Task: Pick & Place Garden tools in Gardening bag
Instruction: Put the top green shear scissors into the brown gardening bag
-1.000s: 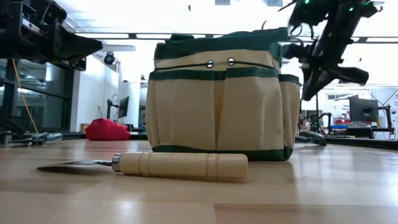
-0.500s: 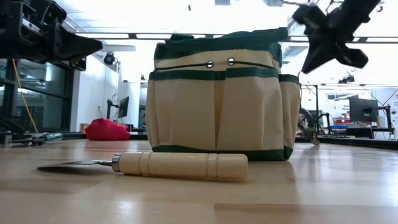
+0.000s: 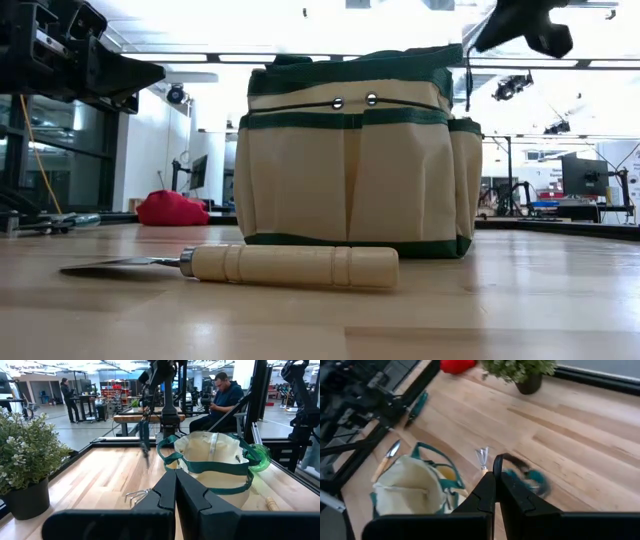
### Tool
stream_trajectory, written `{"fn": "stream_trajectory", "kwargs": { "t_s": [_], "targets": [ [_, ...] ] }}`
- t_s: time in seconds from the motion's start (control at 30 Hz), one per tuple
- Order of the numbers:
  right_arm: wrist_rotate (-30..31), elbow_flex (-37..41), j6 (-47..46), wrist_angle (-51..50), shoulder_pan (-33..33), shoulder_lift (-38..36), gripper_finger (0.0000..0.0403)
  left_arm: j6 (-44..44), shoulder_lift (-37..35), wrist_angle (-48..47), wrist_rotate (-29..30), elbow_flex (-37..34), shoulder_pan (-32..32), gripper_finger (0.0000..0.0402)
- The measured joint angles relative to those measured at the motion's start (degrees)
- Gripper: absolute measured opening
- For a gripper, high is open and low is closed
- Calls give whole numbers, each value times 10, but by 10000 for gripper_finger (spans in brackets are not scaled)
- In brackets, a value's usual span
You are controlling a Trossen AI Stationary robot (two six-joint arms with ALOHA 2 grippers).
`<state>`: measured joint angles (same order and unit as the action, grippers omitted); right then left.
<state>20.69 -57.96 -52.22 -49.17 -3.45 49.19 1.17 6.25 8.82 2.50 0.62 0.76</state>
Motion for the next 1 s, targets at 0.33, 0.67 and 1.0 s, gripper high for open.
{"fn": "stream_trajectory", "kwargs": {
  "t_s": [0.33, 0.67, 1.0],
  "targets": [
    [47, -50, 11, -3, -73, 0, 3, 0, 0, 0, 0, 0, 0, 0],
    [78, -104, 11, -15, -141, 31, 3, 0, 0, 0, 0, 0, 0, 0],
    [92, -182, 3, -52, -216, 83, 3, 0, 0, 0, 0, 0, 0, 0]
  ]
}}
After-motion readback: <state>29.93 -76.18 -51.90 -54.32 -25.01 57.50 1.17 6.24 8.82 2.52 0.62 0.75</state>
